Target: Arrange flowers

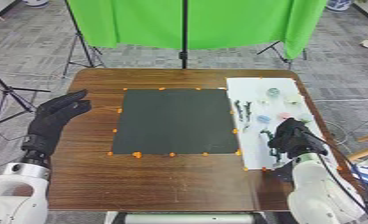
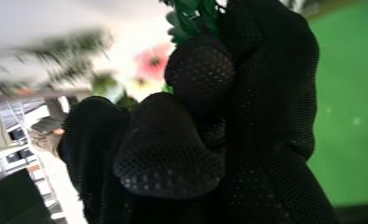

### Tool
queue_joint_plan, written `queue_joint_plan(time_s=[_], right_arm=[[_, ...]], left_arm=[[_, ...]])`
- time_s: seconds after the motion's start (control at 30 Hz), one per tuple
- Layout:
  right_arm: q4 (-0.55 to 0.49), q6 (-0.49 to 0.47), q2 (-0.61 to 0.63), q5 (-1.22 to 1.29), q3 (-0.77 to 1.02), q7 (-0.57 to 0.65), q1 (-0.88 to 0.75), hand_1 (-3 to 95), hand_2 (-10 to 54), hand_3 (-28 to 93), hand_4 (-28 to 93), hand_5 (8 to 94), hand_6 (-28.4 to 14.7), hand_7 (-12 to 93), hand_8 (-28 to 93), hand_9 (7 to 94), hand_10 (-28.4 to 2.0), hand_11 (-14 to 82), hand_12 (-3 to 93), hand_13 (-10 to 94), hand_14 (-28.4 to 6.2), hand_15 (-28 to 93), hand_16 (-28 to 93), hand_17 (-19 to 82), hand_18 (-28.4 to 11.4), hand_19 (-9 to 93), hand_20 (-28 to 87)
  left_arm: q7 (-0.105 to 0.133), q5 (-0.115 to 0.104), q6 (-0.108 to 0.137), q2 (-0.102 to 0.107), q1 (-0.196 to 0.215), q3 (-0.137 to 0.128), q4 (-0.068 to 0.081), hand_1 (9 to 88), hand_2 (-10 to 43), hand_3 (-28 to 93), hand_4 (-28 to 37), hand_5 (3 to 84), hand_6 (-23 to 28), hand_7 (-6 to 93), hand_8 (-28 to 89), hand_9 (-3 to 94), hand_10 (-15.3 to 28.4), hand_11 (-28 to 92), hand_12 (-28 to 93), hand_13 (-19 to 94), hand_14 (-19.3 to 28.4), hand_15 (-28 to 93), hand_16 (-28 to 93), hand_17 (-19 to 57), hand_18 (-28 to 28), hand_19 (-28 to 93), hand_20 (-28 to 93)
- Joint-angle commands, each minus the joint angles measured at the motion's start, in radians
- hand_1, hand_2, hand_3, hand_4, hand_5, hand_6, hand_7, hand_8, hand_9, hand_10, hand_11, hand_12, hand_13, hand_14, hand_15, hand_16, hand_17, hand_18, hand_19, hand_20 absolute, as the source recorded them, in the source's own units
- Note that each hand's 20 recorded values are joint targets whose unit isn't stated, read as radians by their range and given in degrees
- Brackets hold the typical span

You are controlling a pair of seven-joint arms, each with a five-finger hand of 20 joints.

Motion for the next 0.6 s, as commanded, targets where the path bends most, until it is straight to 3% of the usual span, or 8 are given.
queue_joint_plan(time_s=[0.03, 0.17, 0.3, 0.4, 0.6], right_arm=[[-0.045, 0.129, 0.022, 0.142, -0.012, -0.049, 0.032, 90.6, -9.5, -28, 63, 72.0, -4.4, 42, 23, 85.3, -10.7, 41.2, 50.7, 94, 1.5, 66, 33, 72, -10.0, 93, 56], [-0.034, 0.166, 0.017, 0.277, -0.055, -0.093, 0.112, 90.6, -9.5, -28, 63, 71.9, -4.5, 43, 23, 85.4, -10.8, 41.3, 50.4, 94, 1.5, 66, 33, 72, -9.9, 93, 56], [-0.028, 0.205, 0.006, 0.452, -0.110, -0.144, 0.211, 90.5, -9.5, -28, 63, 71.9, -4.5, 43, 23, 85.4, -10.7, 41.6, 50.3, 94, 1.4, 67, 32, 73, -9.9, 93, 56], [-0.014, 0.206, 0.004, 0.499, -0.189, -0.165, 0.302, 90.5, -9.5, -28, 63, 71.9, -4.6, 43, 22, 85.6, -10.8, 41.7, 50.0, 94, 1.3, 67, 32, 73, -9.9, 93, 56], [0.051, 0.228, -0.034, 0.561, -0.383, -0.185, 0.482, 90.4, -9.5, -28, 64, 72.0, -4.6, 44, 22, 85.7, -10.7, 41.9, 49.6, 94, 1.3, 67, 31, 73, -9.9, 93, 55]], left_arm=[[-0.014, 0.001, -0.010, 0.012, 0.010, -0.004, 0.003, 35.6, -3.1, 59, -17.6, 48.3, 6.3, 9.7, -6, 48.1, 14.8, 17, 10, 39, 19.1, 18, -4, 7.5, 15.0, 23, 17], [-0.001, -0.015, 0.012, 0.062, 0.023, -0.025, 0.012, 35.7, -2.9, 59, -17.7, 48.4, 6.2, 9.9, -6, 48.2, 14.8, 17, 10, 40, 19.1, 18, -4, 7.5, 15.1, 23, 17], [0.016, -0.033, 0.047, 0.119, 0.037, -0.056, 0.032, 35.7, -2.8, 59, -17.7, 48.6, 6.1, 10.3, -6, 48.5, 14.8, 17, 10, 40, 19.1, 18, -4, 7.6, 15.1, 23, 17], [0.038, -0.065, 0.094, 0.153, 0.048, -0.071, 0.053, 35.6, -2.6, 59, -17.7, 49.2, 6.0, 10.7, -6, 49.3, 14.8, 17, 10, 41, 19.1, 19, -4, 7.9, 15.1, 23, 17], [0.084, -0.096, 0.172, 0.194, 0.078, -0.081, 0.098, 35.1, -2.9, 60, -17.5, 49.6, 5.9, 11.3, -6, 49.8, 14.8, 18, 10, 41, 18.7, 19, -4, 8.2, 15.1, 22, 17]])
